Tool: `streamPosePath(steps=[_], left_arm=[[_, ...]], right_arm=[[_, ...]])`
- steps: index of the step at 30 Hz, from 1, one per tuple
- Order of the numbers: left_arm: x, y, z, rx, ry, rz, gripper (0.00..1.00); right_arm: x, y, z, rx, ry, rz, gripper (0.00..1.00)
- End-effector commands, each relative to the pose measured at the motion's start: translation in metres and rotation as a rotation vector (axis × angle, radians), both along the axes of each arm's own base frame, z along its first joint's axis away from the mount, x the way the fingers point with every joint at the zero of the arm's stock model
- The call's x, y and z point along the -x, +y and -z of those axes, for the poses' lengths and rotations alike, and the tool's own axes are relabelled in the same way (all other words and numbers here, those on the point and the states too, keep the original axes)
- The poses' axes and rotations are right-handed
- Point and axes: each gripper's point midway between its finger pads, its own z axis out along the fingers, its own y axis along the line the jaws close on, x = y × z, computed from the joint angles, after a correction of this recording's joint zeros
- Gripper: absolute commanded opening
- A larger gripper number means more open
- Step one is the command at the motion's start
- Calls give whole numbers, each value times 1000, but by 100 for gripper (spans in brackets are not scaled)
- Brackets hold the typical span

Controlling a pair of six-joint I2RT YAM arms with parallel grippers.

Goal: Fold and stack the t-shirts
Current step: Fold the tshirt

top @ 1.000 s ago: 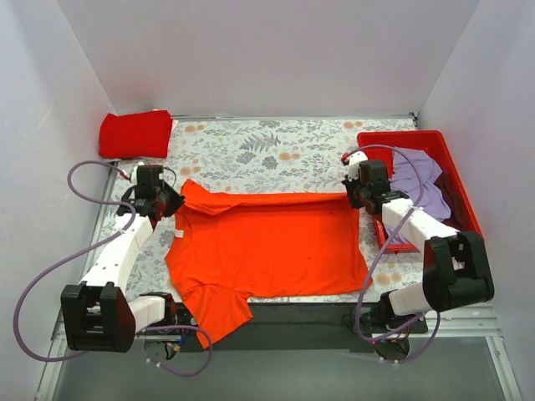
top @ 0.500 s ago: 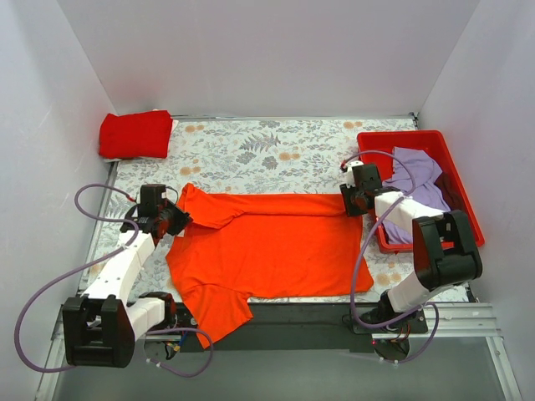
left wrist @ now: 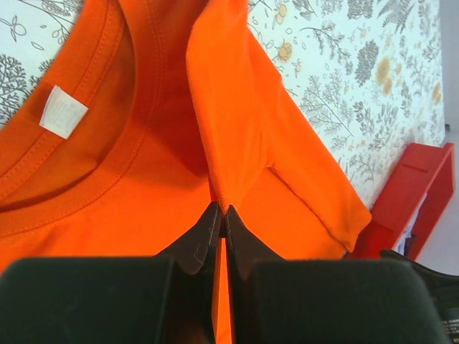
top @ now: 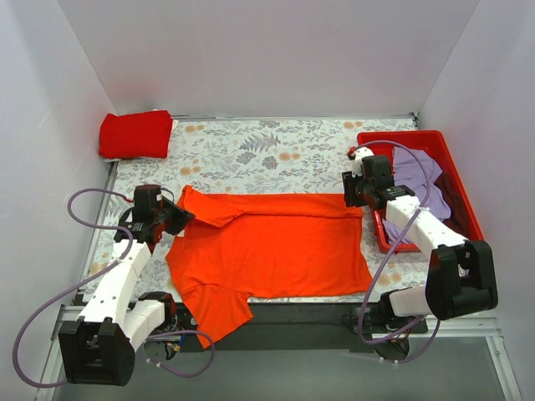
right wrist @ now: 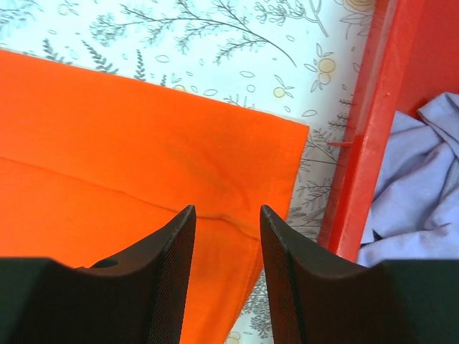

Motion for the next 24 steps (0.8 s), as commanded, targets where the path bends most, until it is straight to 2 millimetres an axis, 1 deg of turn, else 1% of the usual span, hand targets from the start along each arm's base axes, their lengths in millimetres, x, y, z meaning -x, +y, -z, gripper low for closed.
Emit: streamPosePath(steps=[1, 2, 7, 8, 11, 12, 15, 19, 22, 24], left_arm=[[10, -7, -10, 55, -7, 3, 0], [14, -7, -4, 60, 8, 1, 0], [28, -15, 13, 128, 43, -4, 0], [32, -16, 20, 134, 56, -3, 0], [38, -23, 25, 183, 62, -4, 0], [42, -24, 32, 193, 78, -6, 0], [44, -27, 32, 222, 66, -11, 0], [39, -27, 25, 218, 49, -14, 0], [39, -25, 24, 207, 53, -21, 1], [43, -25, 29, 205, 67, -25, 1]], right_arm=[[2, 15, -16, -96, -21, -24, 48], [4, 19, -17, -114, -17, -35, 48], [11, 31, -14, -181, 9, -69, 49], [12, 34, -12, -193, 9, -78, 49], [16, 41, -9, -233, 23, -92, 48], [15, 42, -9, -244, 21, -92, 48], [17, 48, -7, -270, 30, -107, 48], [19, 53, -4, -295, 44, -120, 49], [19, 54, -4, -300, 47, -120, 49], [19, 53, -5, -297, 41, -114, 49]])
